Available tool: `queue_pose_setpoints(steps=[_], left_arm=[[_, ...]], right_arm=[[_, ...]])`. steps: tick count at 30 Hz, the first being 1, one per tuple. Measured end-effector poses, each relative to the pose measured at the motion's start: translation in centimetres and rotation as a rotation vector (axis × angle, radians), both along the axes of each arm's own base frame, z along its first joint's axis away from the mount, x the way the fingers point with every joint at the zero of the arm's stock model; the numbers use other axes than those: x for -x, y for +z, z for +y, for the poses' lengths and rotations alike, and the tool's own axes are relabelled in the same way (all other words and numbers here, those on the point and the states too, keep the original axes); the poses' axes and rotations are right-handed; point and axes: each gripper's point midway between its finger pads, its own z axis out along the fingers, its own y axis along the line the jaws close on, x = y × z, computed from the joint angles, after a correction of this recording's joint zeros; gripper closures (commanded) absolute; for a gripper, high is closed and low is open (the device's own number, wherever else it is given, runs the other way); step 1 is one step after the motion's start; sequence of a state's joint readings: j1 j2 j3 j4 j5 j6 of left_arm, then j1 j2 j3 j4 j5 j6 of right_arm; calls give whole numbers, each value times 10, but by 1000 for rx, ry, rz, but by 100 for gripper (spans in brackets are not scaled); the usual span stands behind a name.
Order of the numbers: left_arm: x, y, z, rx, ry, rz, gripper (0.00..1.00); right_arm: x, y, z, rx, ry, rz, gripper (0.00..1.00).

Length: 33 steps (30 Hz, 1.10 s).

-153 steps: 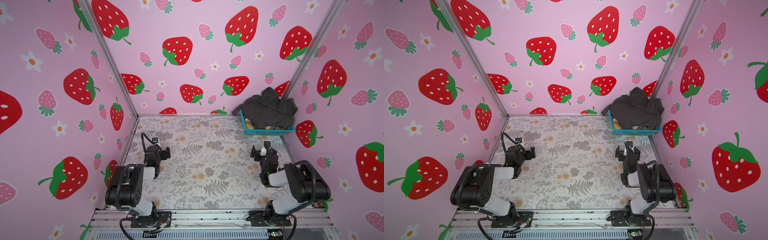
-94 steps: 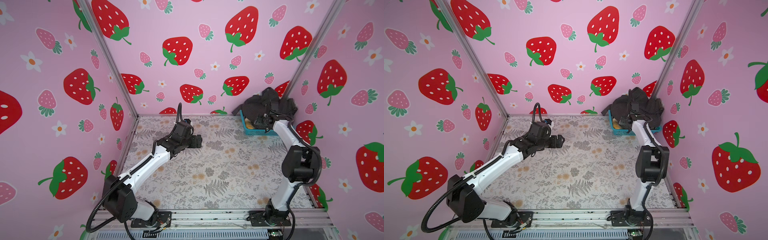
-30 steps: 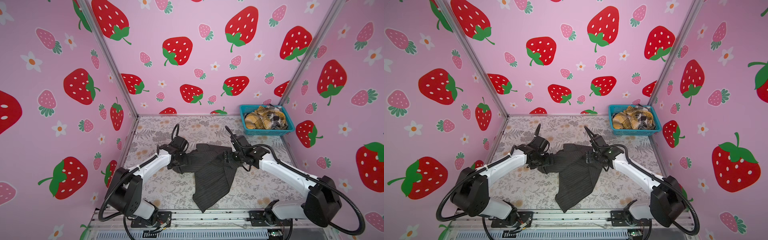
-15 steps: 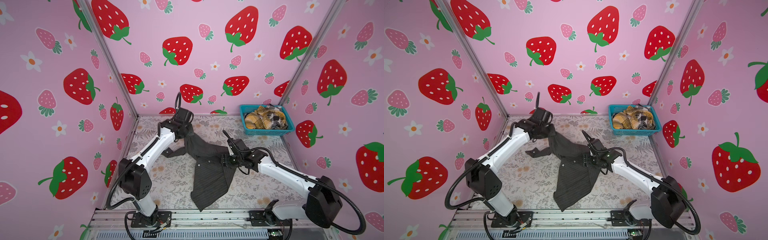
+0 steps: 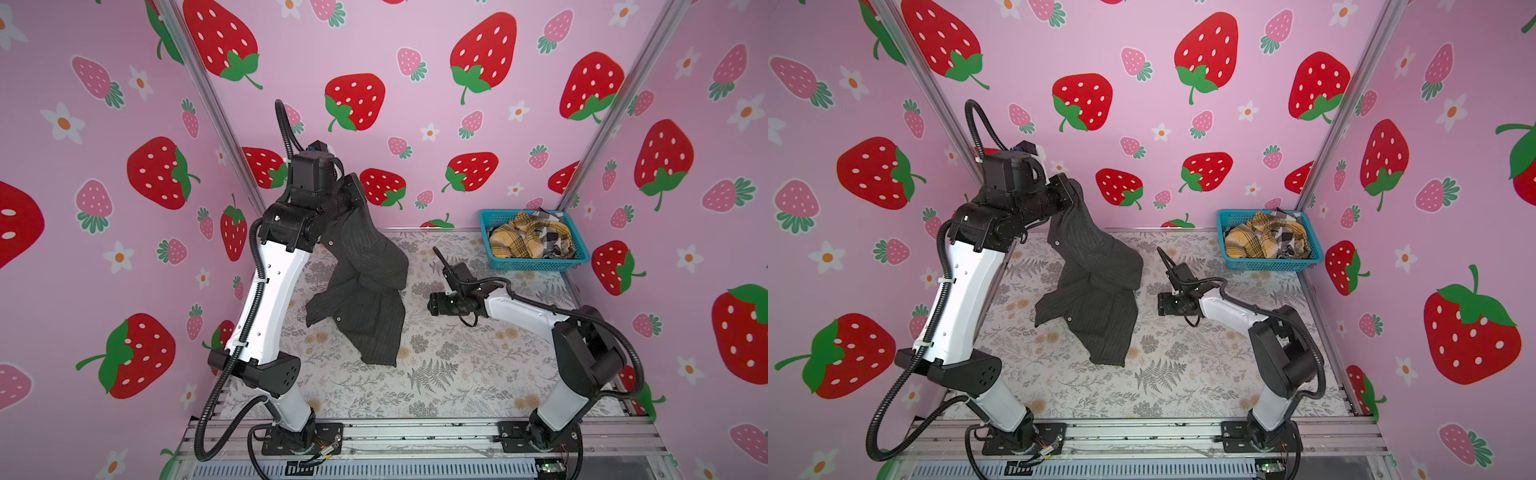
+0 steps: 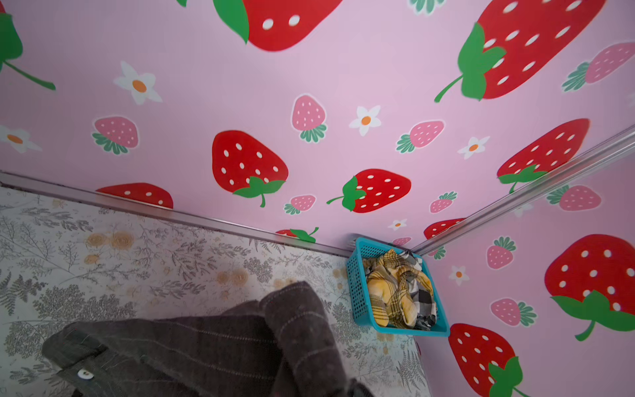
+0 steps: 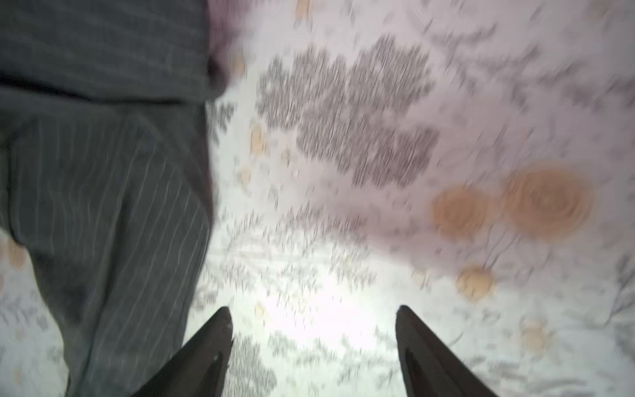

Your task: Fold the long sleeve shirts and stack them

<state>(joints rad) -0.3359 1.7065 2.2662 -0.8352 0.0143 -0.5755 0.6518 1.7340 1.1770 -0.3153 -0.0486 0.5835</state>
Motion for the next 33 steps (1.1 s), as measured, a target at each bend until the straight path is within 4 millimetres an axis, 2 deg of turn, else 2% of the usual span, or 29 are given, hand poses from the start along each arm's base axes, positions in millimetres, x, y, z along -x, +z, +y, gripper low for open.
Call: queue_pose_setpoints(steps=[2,5,7,9,12,15,19,23,25,28,29,33], left_arm=[[-4,-23,-1,1,-11,61,100],[-6,-40,-1,12,-19,112,100],[-5,-38,-2,36,-32,112,100],[-1,-29,-5,76,-52,100,100],[5,-12,-10,139,-77,70,100],[9,10,-14,205,-99,29,100],[13,40,-19,288,-122,-24,100],[14,52,-23,345,-139,-36,100],[13,52,-25,370,-140,-31,100],[10,52,-27,396,-137,-25,100],[10,52,-27,403,-138,-23,100],[9,56,-28,428,-140,-29,100]], right_arm=[[-29,31,2,-41,-17,-71,20],[-43,82,22,-128,47,-179,14],[-37,110,43,-175,126,-240,10],[-21,132,67,-209,210,-289,7],[7,147,102,-232,315,-342,7],[29,144,124,-243,372,-336,5],[28,152,133,-291,359,-359,0],[24,153,147,-306,322,-387,1],[21,138,156,-289,279,-375,2],[20,105,162,-259,230,-326,5],[21,91,161,-251,205,-303,4],[30,58,142,-254,126,-237,2]])
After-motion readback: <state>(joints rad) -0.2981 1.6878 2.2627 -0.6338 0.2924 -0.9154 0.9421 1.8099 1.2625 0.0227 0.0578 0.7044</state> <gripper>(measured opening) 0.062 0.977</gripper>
